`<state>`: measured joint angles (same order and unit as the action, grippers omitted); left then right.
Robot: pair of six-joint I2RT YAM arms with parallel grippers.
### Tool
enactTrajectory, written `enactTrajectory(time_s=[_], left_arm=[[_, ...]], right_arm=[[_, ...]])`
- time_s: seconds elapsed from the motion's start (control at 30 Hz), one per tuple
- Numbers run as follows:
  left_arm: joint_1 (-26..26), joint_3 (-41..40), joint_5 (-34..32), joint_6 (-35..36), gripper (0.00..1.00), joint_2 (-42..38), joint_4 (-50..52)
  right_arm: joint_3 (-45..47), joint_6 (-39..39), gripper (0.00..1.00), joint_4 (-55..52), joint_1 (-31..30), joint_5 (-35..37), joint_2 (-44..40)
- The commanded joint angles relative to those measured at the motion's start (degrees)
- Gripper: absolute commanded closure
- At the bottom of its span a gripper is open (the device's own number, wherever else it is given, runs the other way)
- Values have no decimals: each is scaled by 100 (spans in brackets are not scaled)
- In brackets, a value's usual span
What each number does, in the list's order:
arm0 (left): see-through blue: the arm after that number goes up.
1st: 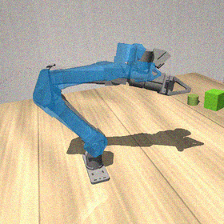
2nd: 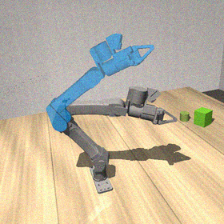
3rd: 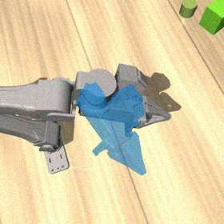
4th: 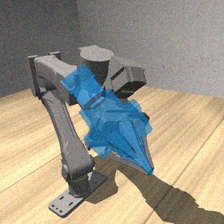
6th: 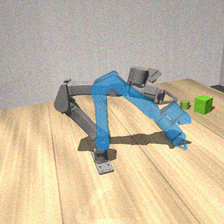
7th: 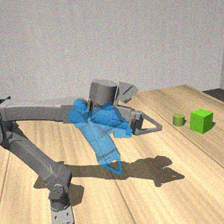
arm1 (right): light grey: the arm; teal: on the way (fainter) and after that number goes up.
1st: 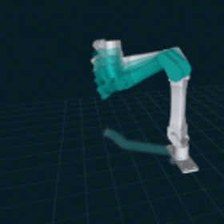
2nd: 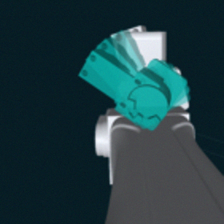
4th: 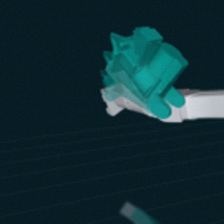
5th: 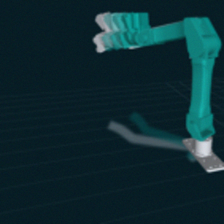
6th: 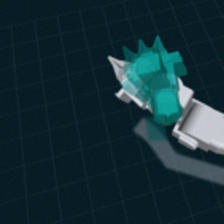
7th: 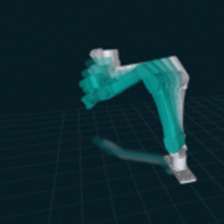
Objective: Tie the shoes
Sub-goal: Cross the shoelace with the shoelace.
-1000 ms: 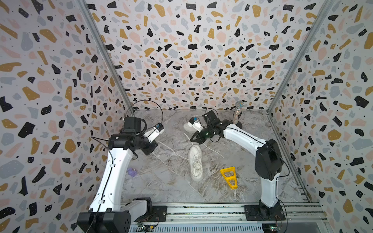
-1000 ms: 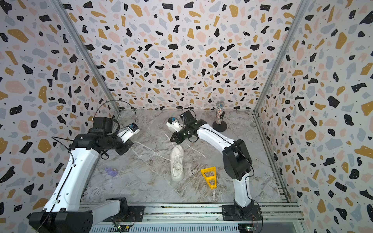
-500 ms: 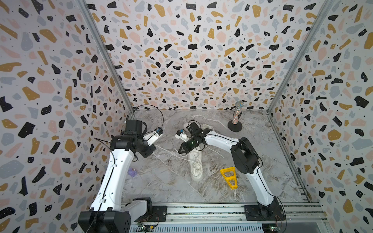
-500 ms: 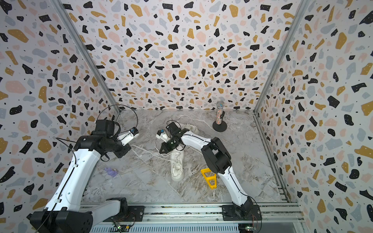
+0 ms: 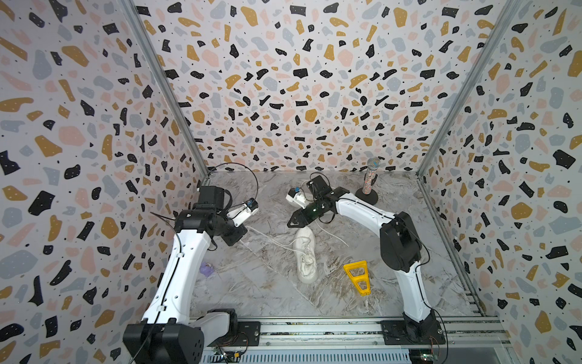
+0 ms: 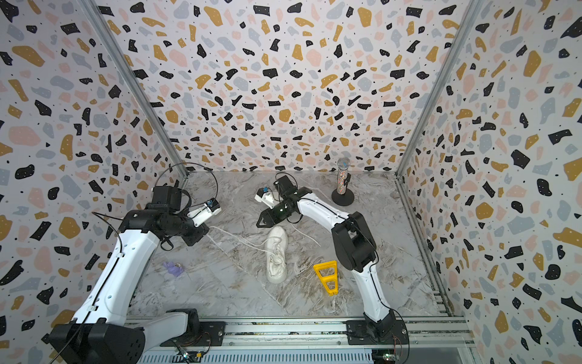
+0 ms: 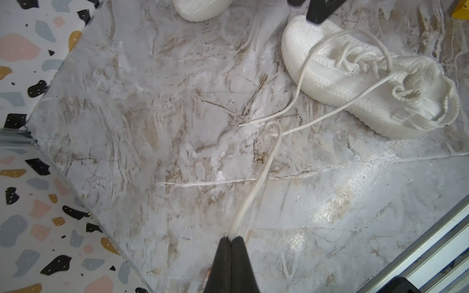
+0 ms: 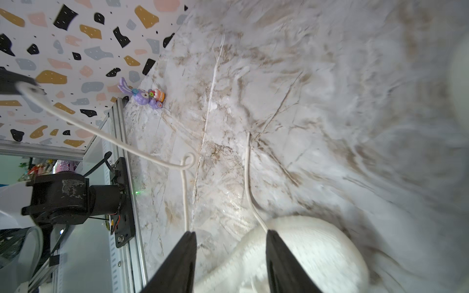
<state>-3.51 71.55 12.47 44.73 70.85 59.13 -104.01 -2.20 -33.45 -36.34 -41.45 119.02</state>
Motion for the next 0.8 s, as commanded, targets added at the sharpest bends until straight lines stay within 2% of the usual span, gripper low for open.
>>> enactTrajectory(time_s=[0.0,0.13,0.3,0.43,0.6,0.77], left_arm=[[-513,321,-230,115,100,528,-42],[-992,822,-610,27,100,1393,-42],[-1355,1701,-860,-235,100,2658,42],[-1495,2507,-816,-546,100,3526,150],[-1539,3310,-683,-929,100,4416,195],[-1521,3584,-674,-1258,66,4698,195]], right_arm=[[377,672,50,-493,386,92,-808],[1158,1051,49,-514,977,270,-1558],[2140,1454,49,-450,1510,535,-2429],[2841,1721,48,-294,1673,787,-3002],[3325,2000,48,-285,1730,928,-3311],[3689,2099,47,-193,1761,902,-3449]])
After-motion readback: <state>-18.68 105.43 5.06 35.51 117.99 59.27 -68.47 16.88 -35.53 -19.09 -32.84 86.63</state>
